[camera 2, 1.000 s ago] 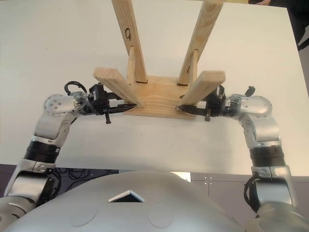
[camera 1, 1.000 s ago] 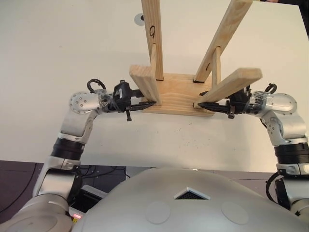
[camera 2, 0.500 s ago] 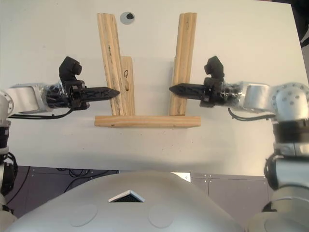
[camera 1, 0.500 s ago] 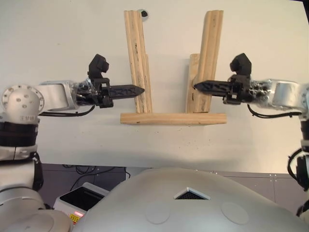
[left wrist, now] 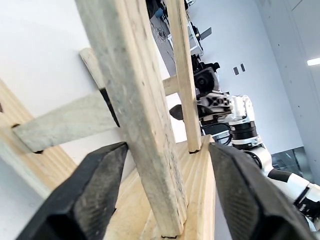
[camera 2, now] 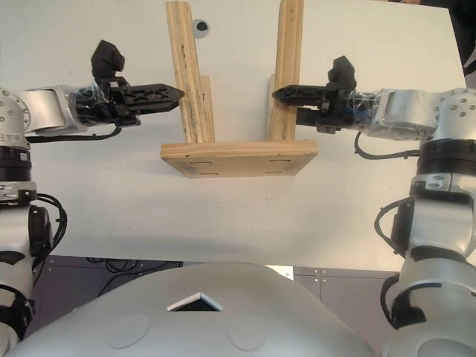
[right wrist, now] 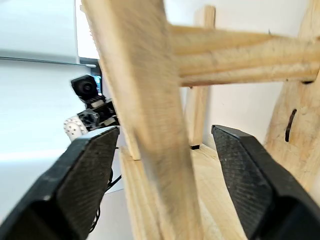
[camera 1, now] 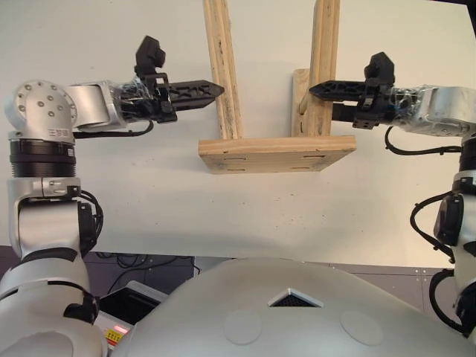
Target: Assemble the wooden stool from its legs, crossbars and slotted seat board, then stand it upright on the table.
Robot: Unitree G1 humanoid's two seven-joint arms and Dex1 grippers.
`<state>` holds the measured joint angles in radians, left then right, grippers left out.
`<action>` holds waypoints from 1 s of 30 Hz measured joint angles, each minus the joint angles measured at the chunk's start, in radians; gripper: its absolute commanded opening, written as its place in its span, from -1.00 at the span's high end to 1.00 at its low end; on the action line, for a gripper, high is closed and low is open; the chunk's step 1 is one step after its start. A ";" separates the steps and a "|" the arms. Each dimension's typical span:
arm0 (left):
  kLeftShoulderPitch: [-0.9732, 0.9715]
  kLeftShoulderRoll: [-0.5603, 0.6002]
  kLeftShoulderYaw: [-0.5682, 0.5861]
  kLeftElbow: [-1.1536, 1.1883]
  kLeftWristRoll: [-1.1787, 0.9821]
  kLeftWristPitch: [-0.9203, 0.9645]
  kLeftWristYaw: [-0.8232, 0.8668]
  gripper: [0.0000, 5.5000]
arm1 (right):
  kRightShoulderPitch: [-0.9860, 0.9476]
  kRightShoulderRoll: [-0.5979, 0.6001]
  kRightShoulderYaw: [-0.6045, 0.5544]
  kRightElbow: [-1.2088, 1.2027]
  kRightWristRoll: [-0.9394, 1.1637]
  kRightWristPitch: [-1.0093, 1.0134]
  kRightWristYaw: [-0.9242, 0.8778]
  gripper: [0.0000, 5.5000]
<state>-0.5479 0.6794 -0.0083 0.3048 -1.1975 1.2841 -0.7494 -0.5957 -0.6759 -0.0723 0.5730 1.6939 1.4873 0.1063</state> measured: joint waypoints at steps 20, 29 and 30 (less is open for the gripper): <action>0.763 0.161 0.105 -0.324 0.714 -1.195 -0.432 -0.57 | 0.698 -0.308 -0.003 -0.447 -1.019 -1.122 1.144 -0.73; 0.579 -0.009 -0.075 -0.184 0.913 -1.531 -0.457 -0.57 | 0.494 -0.038 0.191 -0.239 -1.357 -1.715 1.235 -0.73; 0.573 -0.017 -0.085 -0.167 0.917 -1.537 -0.460 -0.57 | 0.484 -0.035 0.195 -0.223 -1.373 -1.727 1.242 -0.73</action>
<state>0.0252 0.6628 -0.0935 0.1381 -0.2804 -0.2531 -1.2089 -0.1116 -0.7104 0.1227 0.3503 0.3207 -0.2395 1.3488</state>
